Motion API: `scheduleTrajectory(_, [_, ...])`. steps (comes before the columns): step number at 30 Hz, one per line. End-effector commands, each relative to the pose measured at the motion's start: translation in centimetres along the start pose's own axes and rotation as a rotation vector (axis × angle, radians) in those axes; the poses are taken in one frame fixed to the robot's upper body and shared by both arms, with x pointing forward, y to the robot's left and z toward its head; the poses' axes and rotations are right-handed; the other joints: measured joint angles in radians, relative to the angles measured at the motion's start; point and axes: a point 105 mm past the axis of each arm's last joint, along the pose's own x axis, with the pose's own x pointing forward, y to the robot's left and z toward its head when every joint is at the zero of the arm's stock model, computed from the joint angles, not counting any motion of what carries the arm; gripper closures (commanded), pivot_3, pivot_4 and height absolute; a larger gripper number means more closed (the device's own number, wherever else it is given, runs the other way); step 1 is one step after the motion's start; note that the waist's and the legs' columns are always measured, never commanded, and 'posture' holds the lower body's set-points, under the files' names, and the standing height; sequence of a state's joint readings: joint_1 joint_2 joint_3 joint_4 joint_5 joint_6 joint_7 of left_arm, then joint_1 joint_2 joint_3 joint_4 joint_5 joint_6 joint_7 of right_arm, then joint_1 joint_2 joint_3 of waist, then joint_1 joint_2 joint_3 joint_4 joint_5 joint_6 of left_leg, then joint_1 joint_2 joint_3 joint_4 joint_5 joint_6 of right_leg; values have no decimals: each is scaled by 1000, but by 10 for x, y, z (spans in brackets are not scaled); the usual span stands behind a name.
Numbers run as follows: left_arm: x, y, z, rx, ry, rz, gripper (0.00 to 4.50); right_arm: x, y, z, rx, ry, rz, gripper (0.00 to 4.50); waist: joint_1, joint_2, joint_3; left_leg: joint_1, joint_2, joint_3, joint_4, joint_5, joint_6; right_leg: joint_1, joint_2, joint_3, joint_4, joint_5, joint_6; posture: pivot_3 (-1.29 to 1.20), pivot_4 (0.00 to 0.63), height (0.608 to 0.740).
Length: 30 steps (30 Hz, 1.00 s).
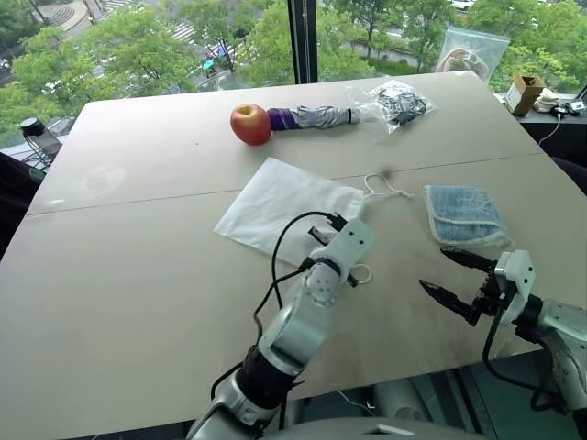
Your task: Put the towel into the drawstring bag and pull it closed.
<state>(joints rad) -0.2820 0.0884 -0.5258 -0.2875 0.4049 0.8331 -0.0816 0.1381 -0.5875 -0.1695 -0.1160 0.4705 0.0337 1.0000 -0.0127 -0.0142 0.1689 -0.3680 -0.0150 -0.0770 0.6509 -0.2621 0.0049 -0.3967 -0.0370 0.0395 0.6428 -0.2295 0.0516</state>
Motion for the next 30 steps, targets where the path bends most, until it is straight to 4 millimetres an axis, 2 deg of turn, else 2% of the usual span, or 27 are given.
scheduleTrajectory(1, [-8, 42, 3, 18, -88, 154, 4479, 5, 1, 4, -23, -27, 14, 0, 1, 0, 0, 0, 0, 0, 0, 0, 0, 0, 0, 0, 0, 0, 0, 0, 150, 740])
scheduleTrajectory(5, [-27, 85, -31, 83, -46, 285, 4479, 16, 1, 5, -24, -54, 42, 0, 0, 0, 0, 0, 0, 1, 0, 0, 0, 0, -1, 1, 0, 0, -1, 0, 150, 740])
scheduleTrajectory(9, [-49, 107, -64, 254, 9, 315, 4479, 31, 0, 9, -27, -88, 84, 0, -2, 0, 0, 0, 0, 1, -1, 0, 0, -1, -2, 1, 0, 0, -1, 0, 150, 740])
scheduleTrajectory(11, [-57, 115, -77, 187, 52, 328, 4479, 40, 1, 13, -29, -111, 113, 0, -1, 1, 0, 2, 1, 1, -2, 0, 0, 0, -2, 1, 0, 0, -1, 0, 150, 740])
scheduleTrajectory(13, [-62, 115, -81, 62, 40, 317, 4479, 51, 4, 19, -35, -137, 153, 0, -1, 1, 0, 2, 1, 2, -2, 0, 0, 0, -2, 1, 0, 0, -1, 0, 150, 740])
scheduleTrajectory(16, [-67, 105, -77, -76, -18, 248, 3660, 65, 10, 28, -45, -170, 216, 0, -1, 0, 0, 2, 1, 2, -2, 0, 0, 0, -2, 1, 0, 1, -1, 0, 150, 740])
scheduleTrajectory(20, [-78, 96, -82, -50, -34, 212, 1728, 74, 15, 37, -61, -186, 289, 0, 5, 0, 0, 1, 0, 1, -2, 0, 0, 0, -3, -1, 0, 1, -1, 0, 150, 740])
scheduleTrajectory(21, [-84, 93, -83, -42, -40, 195, 1530, 77, 15, 39, -71, -187, 304, 0, 5, 0, 0, 1, 0, 1, -2, 0, 0, 0, -3, -1, 0, 1, -1, 0, 150, 740])
scheduleTrajectory(22, [-91, 91, -84, -44, -50, 185, 896, 80, 16, 42, -80, -190, 316, 0, 2, 0, 0, 0, 0, 0, -2, 0, 0, 0, -3, -1, -1, 1, -1, 0, 150, 740])
scheduleTrajectory(23, [-99, 93, -84, -58, -74, 197, 642, 83, 17, 46, -88, -195, 328, 0, 0, 0, 0, 0, 0, 1, -2, 0, 0, 0, -3, -1, -1, 1, -1, 0, 150, 740])
scheduleTrajectory(24, [-104, 95, -84, -68, -91, 208, 161, 85, 17, 48, -91, -199, 335, 0, -2, 0, 0, 1, 0, 2, -2, 0, 0, 0, -5, 0, -1, 1, -1, 0, 150, 740])
scheduleTrajectory(25, [-108, 99, -86, -78, -89, 232, 33, 87, 18, 50, -90, -203, 340, 0, -1, 0, 0, 1, 0, 3, -2, 0, 0, -1, -8, 1, -1, 1, -1, 0, 150, 740])
scheduleTrajectory(28, [-117, 119, -91, -74, -95, 351, 33, 92, 19, 53, -90, -210, 352, 0, 3, 0, 0, 0, 0, 1, -2, 0, 0, -1, -9, -2, -1, 0, -2, 0, 150, 740])
scheduleTrajectory(30, [-109, 125, -83, -86, -123, 364, 33, 95, 20, 52, -91, -211, 361, 0, 9, 0, 0, 0, 0, -1, -2, 0, 0, 0, -8, -5, -1, 0, -2, 0, 150, 740])
